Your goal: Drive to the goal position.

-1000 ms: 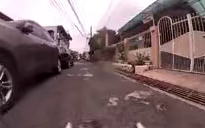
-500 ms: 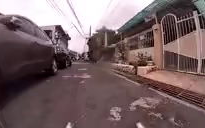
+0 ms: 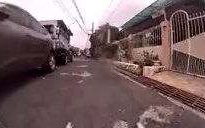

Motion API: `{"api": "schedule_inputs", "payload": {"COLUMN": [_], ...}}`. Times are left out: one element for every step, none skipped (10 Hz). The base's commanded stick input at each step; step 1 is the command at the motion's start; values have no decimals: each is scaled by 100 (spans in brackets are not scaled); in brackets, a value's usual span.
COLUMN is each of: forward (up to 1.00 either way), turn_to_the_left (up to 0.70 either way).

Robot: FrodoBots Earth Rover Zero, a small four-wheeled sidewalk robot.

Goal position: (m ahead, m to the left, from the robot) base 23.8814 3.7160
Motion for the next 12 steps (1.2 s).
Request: {"api": "schedule_inputs", "payload": {"forward": [70,70,70,70,70,70,70,70,70,70,70,70], "turn_to_the_left": [14,14,14,14,5,1,0,0,0,0,0,0]}}
